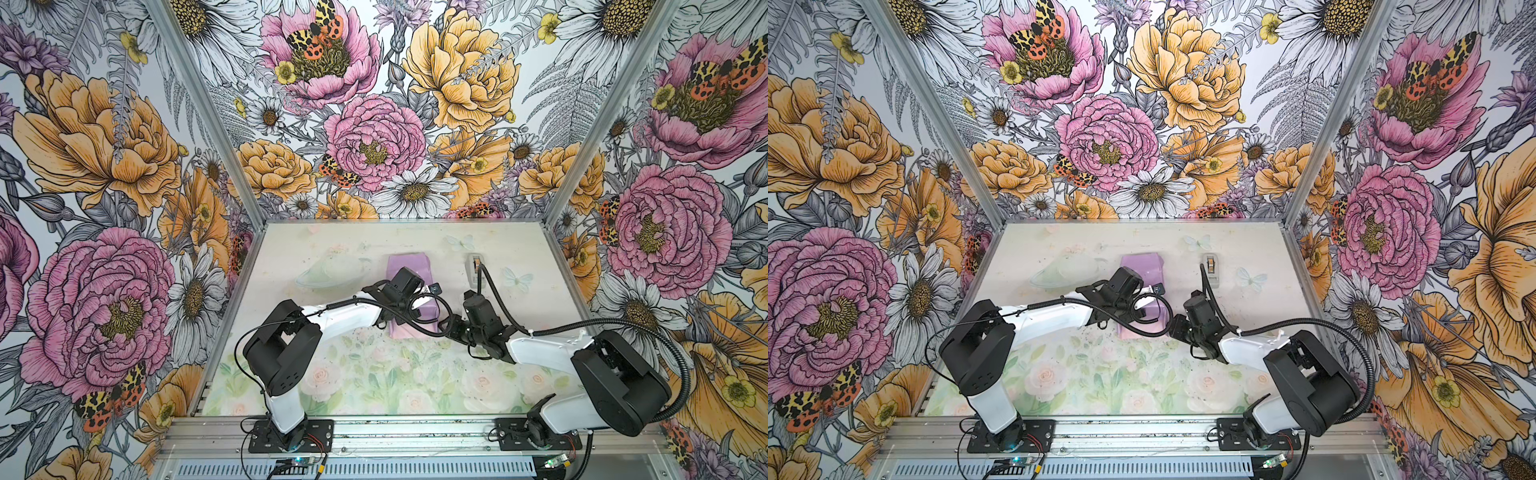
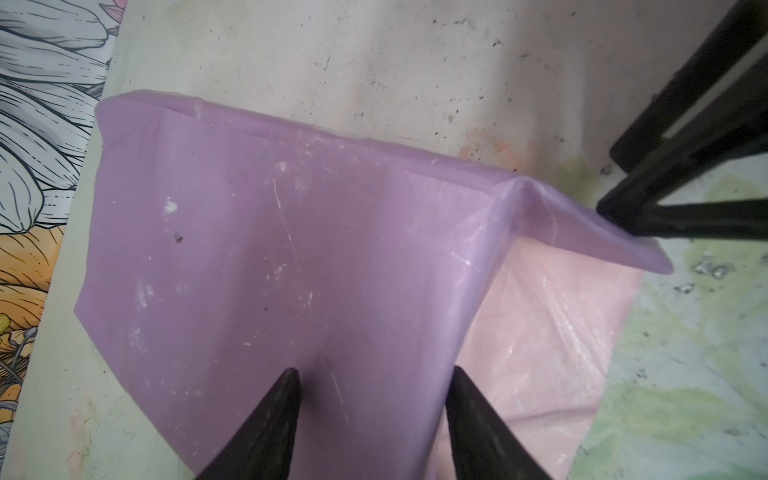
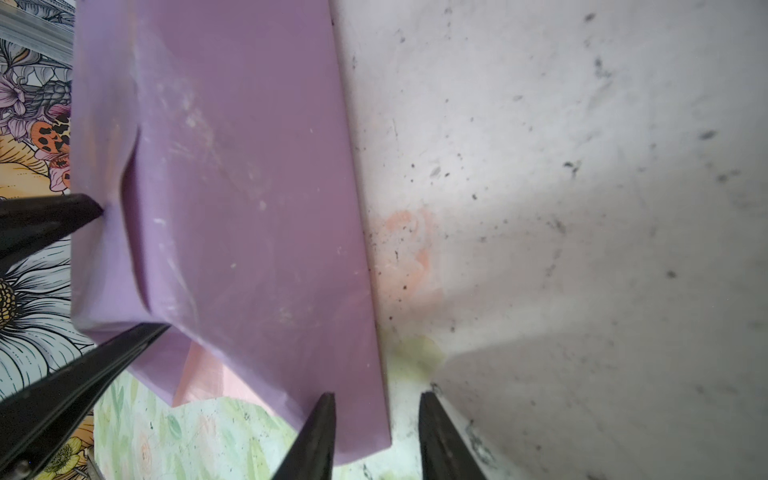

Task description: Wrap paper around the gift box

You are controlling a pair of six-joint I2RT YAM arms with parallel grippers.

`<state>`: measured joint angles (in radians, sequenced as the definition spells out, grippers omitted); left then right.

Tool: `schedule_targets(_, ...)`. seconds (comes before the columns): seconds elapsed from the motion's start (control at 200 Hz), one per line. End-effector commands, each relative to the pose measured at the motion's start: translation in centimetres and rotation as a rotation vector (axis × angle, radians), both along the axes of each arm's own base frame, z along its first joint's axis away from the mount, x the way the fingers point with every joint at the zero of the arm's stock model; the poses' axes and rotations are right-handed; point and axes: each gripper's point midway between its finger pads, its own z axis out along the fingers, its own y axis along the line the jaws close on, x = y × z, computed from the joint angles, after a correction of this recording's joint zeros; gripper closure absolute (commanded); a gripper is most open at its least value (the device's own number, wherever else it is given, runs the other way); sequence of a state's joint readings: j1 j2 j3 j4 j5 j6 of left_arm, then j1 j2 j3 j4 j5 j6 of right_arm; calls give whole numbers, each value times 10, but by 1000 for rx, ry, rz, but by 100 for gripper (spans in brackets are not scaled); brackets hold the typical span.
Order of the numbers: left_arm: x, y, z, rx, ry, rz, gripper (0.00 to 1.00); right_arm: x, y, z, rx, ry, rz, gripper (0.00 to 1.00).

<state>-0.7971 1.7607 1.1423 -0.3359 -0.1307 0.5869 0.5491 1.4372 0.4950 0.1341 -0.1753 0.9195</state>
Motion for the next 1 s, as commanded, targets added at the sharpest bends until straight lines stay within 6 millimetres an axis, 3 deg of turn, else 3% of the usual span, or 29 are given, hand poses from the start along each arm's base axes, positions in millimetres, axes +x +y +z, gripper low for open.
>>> schedule_targets(0.0,-2,3,-13,35,-3,-6,44,18,7,13,13,-72,-16,65)
schedule_targets(0.265,-3,-3,-10,-2,12,-7,44,31,23,17,35,-106,9,66)
schedule_targets(0.355,-2,-3,-8,-8,9,0,44,30,29,17,42,-93,23,59)
schedule_targets(0.475,-1,-2,-8,-11,8,6,44,23,18,17,-30,-93,10,50)
schedule_targets(0.665,0,-3,-10,-15,17,14,44,7,-2,19,-124,-100,0,47)
schedule_targets(0.871,1,-7,-11,-43,38,19,44,12,12,21,-110,-108,46,47)
schedule_targets(0.996,1,-9,-14,-57,48,22,45,19,7,13,-170,-90,24,49)
